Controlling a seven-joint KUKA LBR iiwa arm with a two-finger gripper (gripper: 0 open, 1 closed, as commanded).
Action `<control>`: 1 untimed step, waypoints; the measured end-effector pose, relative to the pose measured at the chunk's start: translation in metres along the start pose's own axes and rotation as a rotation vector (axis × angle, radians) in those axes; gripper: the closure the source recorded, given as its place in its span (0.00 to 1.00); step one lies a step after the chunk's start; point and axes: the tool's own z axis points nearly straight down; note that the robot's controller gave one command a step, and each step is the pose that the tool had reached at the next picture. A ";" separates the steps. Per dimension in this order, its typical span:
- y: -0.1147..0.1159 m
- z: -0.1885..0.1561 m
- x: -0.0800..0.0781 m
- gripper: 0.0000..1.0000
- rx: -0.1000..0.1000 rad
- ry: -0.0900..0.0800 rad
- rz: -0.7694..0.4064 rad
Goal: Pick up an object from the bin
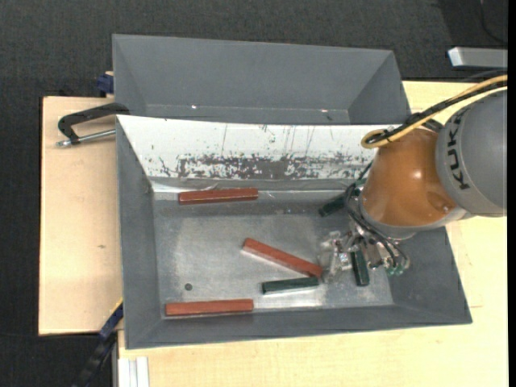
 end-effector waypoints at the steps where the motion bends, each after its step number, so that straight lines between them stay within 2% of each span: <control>1: -0.035 0.000 0.007 0.00 0.001 -0.003 0.068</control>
Offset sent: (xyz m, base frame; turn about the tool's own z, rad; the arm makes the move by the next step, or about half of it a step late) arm 0.0000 0.0000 0.0000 0.0000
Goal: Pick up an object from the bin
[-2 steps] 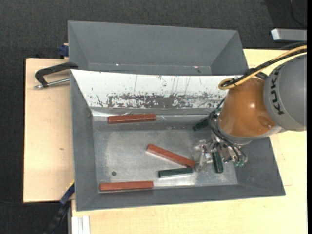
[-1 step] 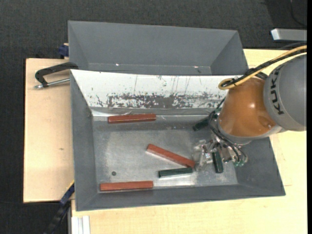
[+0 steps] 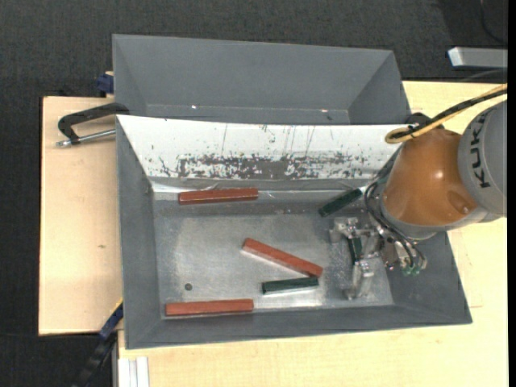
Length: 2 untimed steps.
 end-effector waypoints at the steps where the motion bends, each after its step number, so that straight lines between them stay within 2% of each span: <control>1: 0.001 0.000 0.000 0.00 -0.001 0.000 -0.001; 2: 0.069 0.000 -0.019 1.00 -0.002 -0.001 -0.187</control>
Offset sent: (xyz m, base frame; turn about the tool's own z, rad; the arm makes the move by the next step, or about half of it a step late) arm 0.0117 0.0687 -0.0006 -0.1870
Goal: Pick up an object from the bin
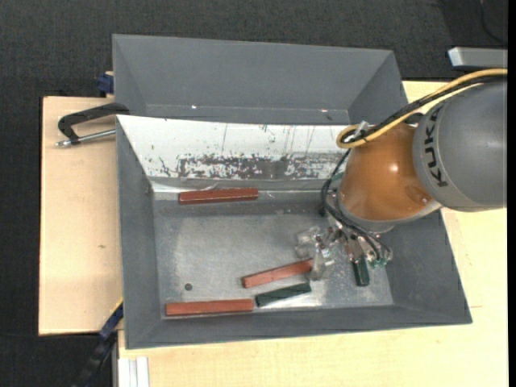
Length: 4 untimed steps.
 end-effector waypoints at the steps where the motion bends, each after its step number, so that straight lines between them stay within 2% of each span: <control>1: 0.000 0.000 0.000 1.00 0.000 0.000 0.000; 2: 0.008 -0.129 -0.016 1.00 0.001 0.000 0.001; 3: 0.008 -0.129 -0.016 1.00 0.001 0.000 0.001; 4: 0.005 -0.157 -0.013 1.00 -0.002 0.006 -0.062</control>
Offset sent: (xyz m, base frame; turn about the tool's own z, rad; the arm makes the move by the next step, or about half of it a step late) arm 0.0114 0.0113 0.1279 0.0010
